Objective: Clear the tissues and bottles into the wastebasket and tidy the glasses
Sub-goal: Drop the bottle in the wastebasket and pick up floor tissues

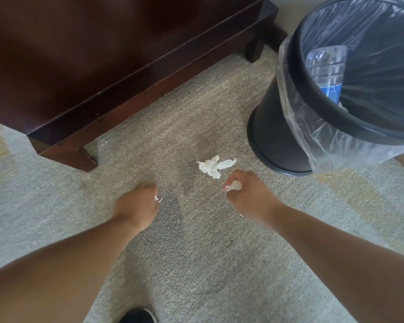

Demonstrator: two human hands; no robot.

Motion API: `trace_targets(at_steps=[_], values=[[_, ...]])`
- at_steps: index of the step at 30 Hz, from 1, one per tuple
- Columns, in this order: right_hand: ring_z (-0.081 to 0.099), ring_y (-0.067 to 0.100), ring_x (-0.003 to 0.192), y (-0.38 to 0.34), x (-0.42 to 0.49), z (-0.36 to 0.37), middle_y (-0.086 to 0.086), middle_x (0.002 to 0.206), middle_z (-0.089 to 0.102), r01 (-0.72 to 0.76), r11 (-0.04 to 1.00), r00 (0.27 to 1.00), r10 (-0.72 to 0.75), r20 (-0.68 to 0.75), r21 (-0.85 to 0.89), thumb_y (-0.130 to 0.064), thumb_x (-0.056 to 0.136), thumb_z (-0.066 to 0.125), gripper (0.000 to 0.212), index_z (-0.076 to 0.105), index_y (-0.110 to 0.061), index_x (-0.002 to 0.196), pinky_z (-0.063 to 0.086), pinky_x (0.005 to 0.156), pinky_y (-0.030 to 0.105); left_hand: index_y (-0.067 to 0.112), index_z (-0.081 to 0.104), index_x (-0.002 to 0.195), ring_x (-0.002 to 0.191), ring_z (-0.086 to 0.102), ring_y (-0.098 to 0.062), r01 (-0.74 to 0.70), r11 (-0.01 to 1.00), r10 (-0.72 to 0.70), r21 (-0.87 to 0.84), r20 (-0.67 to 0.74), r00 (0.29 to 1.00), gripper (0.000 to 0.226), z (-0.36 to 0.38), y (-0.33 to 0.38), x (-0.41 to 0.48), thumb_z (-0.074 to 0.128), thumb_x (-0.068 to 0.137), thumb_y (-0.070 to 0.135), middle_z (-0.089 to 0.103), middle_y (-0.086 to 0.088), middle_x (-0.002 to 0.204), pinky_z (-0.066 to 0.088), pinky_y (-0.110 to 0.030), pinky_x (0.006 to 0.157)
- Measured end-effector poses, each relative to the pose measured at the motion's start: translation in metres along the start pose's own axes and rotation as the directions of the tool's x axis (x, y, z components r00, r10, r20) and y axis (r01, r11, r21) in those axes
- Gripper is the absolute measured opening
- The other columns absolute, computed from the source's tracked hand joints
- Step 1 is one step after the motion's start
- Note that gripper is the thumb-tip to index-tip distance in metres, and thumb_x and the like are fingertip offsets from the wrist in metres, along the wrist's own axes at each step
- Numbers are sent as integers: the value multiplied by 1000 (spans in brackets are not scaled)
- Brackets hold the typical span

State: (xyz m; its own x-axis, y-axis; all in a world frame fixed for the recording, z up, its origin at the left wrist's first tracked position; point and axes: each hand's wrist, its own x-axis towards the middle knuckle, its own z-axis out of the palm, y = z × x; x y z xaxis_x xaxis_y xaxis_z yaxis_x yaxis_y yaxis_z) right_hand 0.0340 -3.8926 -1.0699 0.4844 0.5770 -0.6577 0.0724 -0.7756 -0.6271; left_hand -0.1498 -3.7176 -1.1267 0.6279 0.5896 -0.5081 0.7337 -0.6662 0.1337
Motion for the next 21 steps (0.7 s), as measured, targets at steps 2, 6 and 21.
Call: trace_targets(at_steps=[2,6,21], values=[[51,16,59,1,-1,-2,2,117,42,3,1000,1000,-3,-2,6,-7,90,52,14,58,-18,96,35,37,17,18,56,103,85,60,-19,12,1000,-13,4,19,1000,13,0,2,0,50,93,24,59,-1,110,48,-31,69],[51,16,60,4,-5,-4,4,114,45,10,1000,1000,-10,-22,12,-8,89,54,12,59,-18,95,35,37,17,15,56,106,80,55,-18,28,999,-28,-41,-10,1000,19,-4,2,-3,53,91,28,60,-3,105,44,-31,66],[49,15,58,13,-17,-8,7,103,51,8,1000,999,-7,-42,20,-9,89,56,11,57,-19,86,33,34,14,29,57,95,66,64,-25,39,873,-77,-486,-59,995,16,-19,11,-12,60,88,15,64,2,82,51,-38,55]])
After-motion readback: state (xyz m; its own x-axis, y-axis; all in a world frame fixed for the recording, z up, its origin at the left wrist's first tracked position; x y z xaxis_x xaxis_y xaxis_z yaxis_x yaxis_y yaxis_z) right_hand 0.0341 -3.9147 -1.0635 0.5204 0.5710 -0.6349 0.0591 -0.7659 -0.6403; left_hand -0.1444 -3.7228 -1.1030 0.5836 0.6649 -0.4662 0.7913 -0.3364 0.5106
